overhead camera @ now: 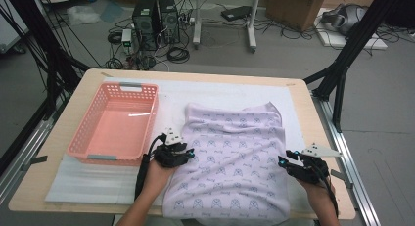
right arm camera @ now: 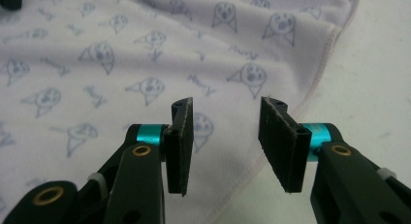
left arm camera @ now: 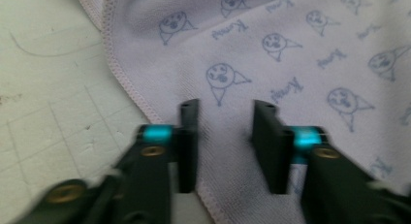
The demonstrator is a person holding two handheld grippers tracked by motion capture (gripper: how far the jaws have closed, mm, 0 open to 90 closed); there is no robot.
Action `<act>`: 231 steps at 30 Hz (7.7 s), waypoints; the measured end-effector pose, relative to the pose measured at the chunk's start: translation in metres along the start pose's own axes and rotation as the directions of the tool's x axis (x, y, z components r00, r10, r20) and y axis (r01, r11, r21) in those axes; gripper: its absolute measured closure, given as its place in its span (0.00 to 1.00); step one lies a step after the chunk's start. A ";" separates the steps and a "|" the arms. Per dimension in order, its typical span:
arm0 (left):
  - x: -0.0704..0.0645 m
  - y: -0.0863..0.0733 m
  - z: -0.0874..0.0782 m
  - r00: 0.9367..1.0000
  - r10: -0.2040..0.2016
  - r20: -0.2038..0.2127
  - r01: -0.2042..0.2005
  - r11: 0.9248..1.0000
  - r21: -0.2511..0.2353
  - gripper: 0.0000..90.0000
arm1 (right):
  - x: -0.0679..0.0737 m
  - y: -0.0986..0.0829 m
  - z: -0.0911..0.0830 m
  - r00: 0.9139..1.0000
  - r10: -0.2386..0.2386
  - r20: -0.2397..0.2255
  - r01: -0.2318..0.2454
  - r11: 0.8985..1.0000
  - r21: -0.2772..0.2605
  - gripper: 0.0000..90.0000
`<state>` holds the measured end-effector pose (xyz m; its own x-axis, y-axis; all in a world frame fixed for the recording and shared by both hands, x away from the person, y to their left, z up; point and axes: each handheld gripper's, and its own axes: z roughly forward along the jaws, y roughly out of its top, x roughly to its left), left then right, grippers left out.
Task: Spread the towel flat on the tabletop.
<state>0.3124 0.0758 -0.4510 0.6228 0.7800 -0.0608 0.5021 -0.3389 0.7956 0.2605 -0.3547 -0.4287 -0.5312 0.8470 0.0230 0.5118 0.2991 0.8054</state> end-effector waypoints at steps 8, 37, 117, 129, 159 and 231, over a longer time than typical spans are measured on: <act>0.016 -0.003 -0.007 0.986 -0.128 -0.111 0.122 0.991 -0.060 0.98 | 0.005 -0.014 0.005 0.999 0.007 0.031 -0.009 0.997 0.072 0.61; 0.010 -0.027 -0.041 0.982 -0.188 0.030 0.190 0.975 -0.117 0.57 | -0.006 -0.007 0.006 0.998 0.035 0.048 -0.035 0.999 -0.012 0.70; -0.068 -0.108 -0.121 0.981 -0.186 0.057 0.190 0.979 -0.071 0.95 | 0.045 -0.075 -0.074 0.993 0.040 -0.111 -0.024 0.990 0.138 0.98; -0.060 -0.096 -0.099 0.974 -0.220 0.046 0.225 0.965 -0.135 0.58 | 0.042 -0.061 -0.052 0.997 0.069 -0.038 -0.066 0.996 0.061 0.68; -0.070 -0.100 -0.114 0.981 -0.185 0.067 0.193 0.970 -0.149 0.56 | 0.048 -0.060 -0.049 0.998 0.049 -0.037 -0.045 0.993 0.109 0.96; -0.055 -0.087 -0.112 0.986 -0.142 0.082 0.155 0.972 -0.175 0.58 | 0.023 -0.058 -0.059 0.988 0.154 0.019 -0.155 0.985 0.072 0.74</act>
<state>0.1674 0.1212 -0.4491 0.5924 0.7742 -0.2228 0.4798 -0.1169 0.8695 0.1790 -0.3786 -0.4398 -0.4327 0.8913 0.1356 0.6353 0.1947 0.7473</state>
